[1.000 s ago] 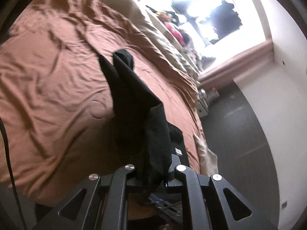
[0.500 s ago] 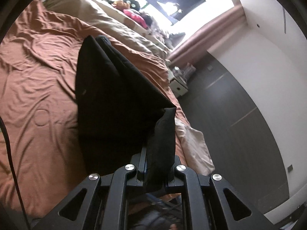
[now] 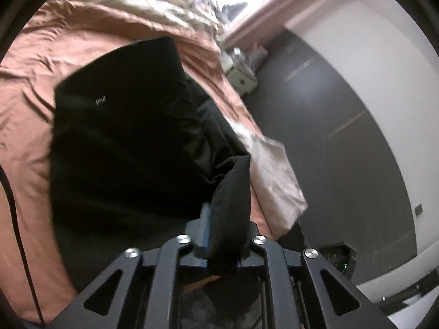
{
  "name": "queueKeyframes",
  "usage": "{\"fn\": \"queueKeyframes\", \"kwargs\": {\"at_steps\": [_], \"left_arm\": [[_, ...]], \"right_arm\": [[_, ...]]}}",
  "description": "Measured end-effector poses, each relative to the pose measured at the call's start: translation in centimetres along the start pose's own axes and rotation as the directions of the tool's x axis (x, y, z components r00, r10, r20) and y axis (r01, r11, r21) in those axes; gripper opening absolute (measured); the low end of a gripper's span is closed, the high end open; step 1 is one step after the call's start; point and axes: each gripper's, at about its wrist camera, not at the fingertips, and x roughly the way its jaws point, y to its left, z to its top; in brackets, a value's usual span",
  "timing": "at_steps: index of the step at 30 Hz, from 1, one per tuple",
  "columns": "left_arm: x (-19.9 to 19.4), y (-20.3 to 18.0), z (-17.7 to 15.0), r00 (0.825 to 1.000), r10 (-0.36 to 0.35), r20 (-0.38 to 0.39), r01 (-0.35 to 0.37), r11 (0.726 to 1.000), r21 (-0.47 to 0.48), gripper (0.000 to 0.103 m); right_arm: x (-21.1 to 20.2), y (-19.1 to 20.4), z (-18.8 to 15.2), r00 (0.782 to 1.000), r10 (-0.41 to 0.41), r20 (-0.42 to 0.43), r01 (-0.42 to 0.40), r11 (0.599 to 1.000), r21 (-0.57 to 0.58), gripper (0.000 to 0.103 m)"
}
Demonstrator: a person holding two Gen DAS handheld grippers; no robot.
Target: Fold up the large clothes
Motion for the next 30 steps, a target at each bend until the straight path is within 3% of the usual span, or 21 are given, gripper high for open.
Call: {"fn": "queueKeyframes", "kwargs": {"at_steps": [2,4,5,8,13,18,25,27,30], "left_arm": [[2.4,-0.9,-0.7,0.996,0.018,-0.082,-0.015,0.999,0.042,0.035],[3.6,-1.1,-1.4,0.992,-0.009,-0.126,0.016,0.998,0.059,0.045],[3.9,-1.0,-1.7,0.99,-0.026,-0.137,0.034,0.998,0.056,0.049],[3.5,0.1,-1.7,0.993,0.004,-0.116,0.0,0.999,0.037,0.059],[1.0,3.4,-1.0,0.995,0.084,-0.061,-0.085,0.996,-0.012,0.061],[-1.1,6.6,-1.3,0.977,0.21,-0.022,-0.211,0.976,-0.051,0.061],[-2.2,11.2,-3.2,0.952,0.302,-0.058,-0.307,0.945,-0.113,0.062],[-2.0,12.2,-3.8,0.944,0.321,-0.076,-0.329,0.936,-0.128,0.062],[-1.7,13.2,-4.6,0.93,0.352,-0.106,-0.364,0.922,-0.131,0.062]], "right_arm": [[0.0,-0.7,0.1,1.0,0.007,-0.004,-0.007,1.0,0.006,0.065],[0.5,-1.3,0.0,1.0,0.011,-0.015,-0.011,1.0,0.014,0.065],[0.9,-1.6,0.7,1.0,0.018,-0.021,-0.017,1.0,0.017,0.065],[1.7,-1.6,1.0,0.999,0.043,-0.034,-0.042,0.999,0.017,0.065],[4.1,-0.7,1.6,0.994,0.084,-0.074,-0.083,0.996,0.01,0.065],[6.2,1.3,2.6,0.991,0.11,-0.081,-0.112,0.993,-0.02,0.066],[9.8,1.7,4.1,0.995,0.014,-0.095,-0.015,1.0,-0.011,0.066],[10.2,1.3,4.2,0.996,-0.001,-0.093,0.0,1.0,-0.013,0.03],[10.0,0.4,3.4,0.995,0.008,-0.101,-0.009,1.0,-0.003,0.017]]}}
